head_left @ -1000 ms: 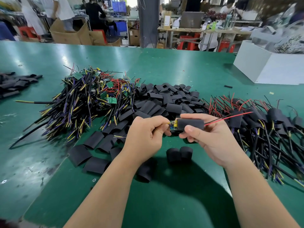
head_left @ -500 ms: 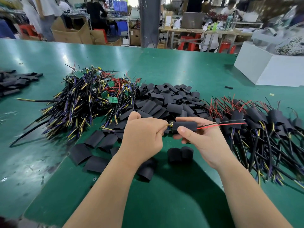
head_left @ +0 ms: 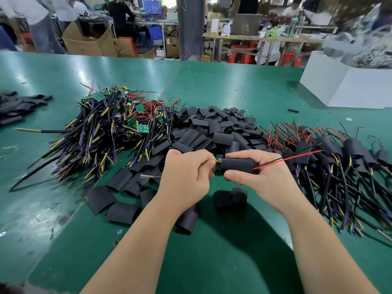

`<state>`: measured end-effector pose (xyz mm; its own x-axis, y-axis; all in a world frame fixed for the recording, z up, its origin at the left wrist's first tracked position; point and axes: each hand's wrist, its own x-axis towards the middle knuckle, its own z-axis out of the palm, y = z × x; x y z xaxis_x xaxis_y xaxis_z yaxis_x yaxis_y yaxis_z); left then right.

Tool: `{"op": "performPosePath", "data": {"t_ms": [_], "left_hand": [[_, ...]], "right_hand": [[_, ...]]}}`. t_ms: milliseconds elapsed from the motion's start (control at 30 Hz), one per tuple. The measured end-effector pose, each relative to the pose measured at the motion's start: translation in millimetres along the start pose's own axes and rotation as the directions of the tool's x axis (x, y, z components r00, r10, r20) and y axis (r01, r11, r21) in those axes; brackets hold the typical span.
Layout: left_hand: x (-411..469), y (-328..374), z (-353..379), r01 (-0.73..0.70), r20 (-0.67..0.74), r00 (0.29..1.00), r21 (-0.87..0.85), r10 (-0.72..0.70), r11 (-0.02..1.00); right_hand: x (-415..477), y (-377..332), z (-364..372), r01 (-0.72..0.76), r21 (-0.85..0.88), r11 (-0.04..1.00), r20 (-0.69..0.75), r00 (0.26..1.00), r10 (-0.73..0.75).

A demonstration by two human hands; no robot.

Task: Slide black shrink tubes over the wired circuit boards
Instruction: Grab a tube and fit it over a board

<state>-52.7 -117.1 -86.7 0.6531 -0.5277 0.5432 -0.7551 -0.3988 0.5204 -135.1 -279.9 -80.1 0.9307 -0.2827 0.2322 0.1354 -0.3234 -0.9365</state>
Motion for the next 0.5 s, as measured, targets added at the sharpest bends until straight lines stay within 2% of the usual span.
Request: {"op": "performPosePath", "data": {"t_ms": [133,200,333,433,500], "left_hand": [[1.2,1.0,-0.8,-0.005,0.012,1.0,-0.088,0.006,0.996],[1.0,0.8,-0.9,-0.032,0.029,0.999,-0.054,0.034,0.998],[0.3,-2.7,1.6,-0.063,0.078,0.996,0.174,0.05,0.983],[0.4,-6.4,5.0,-0.052,0.128,0.991,0.212,0.025,0.976],[0.9,-7.0,6.2,-0.035,0.13,0.991,0.212,0.008,0.977]], "right_hand": [[-1.6,0.0,6.1,0.006,0.155,0.988,-0.005,1.0,-0.005],[-1.4,1.0,11.9,-0.009,0.197,0.98,-0.012,1.0,0.011],[-1.3,0.7,19.6,-0.038,0.138,0.99,-0.025,0.999,0.041],[-1.2,3.1,24.6,-0.041,0.006,0.999,-0.017,0.999,0.041],[-1.6,2.5,29.6,-0.07,0.072,0.995,-0.02,0.997,0.072]]}}
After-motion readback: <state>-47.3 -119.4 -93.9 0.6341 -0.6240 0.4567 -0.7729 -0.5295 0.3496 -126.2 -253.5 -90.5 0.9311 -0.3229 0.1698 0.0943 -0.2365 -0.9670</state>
